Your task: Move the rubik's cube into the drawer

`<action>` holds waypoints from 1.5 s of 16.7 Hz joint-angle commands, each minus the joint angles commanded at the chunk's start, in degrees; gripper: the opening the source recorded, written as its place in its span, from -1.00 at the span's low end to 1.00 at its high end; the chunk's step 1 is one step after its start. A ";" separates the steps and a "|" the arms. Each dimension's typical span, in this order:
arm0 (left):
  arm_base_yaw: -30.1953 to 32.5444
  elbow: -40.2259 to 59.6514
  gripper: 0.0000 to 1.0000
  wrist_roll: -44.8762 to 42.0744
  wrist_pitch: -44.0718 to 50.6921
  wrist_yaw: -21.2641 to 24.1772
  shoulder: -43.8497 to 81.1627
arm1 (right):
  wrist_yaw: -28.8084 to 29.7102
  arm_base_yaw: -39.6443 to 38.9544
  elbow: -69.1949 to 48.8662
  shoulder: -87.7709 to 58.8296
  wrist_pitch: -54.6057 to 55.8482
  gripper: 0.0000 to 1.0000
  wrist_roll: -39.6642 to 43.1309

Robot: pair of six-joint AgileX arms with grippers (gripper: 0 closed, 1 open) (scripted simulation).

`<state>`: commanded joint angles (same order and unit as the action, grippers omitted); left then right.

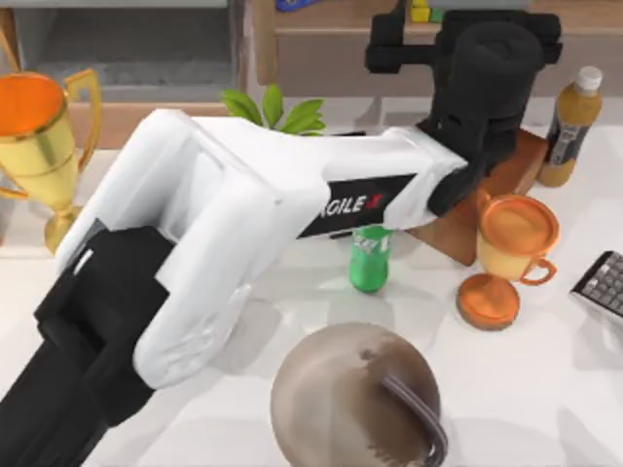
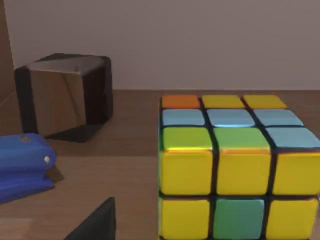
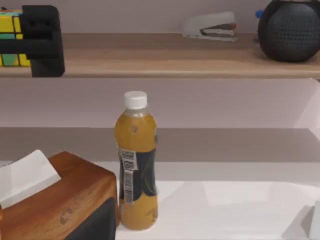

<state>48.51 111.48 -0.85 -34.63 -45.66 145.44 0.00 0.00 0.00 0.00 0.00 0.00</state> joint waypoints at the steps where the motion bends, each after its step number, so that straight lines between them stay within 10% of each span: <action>1: -0.40 2.15 1.00 -0.03 1.32 0.40 0.81 | 0.00 0.00 0.00 0.00 0.00 1.00 0.00; 13: -3.08 14.66 1.00 0.30 5.69 3.11 9.27 | 0.00 0.00 0.00 0.00 0.00 1.00 0.00; 25: -3.08 14.66 -0.81 0.30 5.69 3.11 9.27 | 0.00 0.00 0.00 0.00 0.00 1.00 0.00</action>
<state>45.43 126.14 -0.55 -28.94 -42.54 154.71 0.00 0.00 0.00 0.00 0.00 0.00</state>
